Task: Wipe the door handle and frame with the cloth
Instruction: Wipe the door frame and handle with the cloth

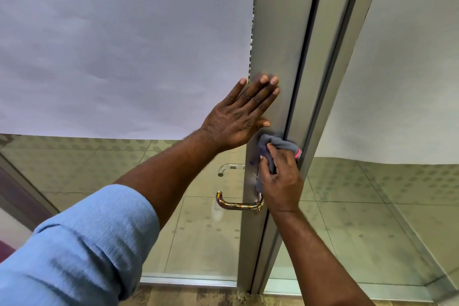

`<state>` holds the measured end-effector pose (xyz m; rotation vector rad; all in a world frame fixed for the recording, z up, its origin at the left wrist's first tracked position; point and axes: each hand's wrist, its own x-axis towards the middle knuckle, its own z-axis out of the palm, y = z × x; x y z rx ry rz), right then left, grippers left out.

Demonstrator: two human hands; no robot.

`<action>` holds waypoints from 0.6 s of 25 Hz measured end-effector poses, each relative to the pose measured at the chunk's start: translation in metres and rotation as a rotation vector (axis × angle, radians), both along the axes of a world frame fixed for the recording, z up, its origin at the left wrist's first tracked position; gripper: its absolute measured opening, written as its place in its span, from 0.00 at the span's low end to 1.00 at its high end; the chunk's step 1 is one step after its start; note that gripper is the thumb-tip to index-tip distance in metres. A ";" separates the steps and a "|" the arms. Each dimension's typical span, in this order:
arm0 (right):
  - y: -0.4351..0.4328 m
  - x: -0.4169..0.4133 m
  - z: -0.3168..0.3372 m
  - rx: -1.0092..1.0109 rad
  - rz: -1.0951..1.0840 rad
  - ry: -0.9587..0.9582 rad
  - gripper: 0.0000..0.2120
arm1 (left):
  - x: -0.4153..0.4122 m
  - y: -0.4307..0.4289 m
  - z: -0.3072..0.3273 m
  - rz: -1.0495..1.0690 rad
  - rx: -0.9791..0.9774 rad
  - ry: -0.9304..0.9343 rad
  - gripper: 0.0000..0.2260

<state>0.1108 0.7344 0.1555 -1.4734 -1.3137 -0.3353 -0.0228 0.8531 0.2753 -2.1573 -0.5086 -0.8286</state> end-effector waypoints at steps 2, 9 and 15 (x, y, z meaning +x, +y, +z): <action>0.001 0.001 -0.006 -0.001 -0.064 -0.111 0.15 | 0.000 0.001 0.000 0.004 0.008 0.000 0.30; -0.008 0.004 -0.023 -0.095 -0.023 -0.124 0.15 | 0.000 0.002 -0.001 0.007 -0.002 0.011 0.30; 0.003 -0.002 0.001 0.039 0.019 -0.062 0.15 | 0.000 -0.002 0.001 -0.013 -0.011 0.014 0.28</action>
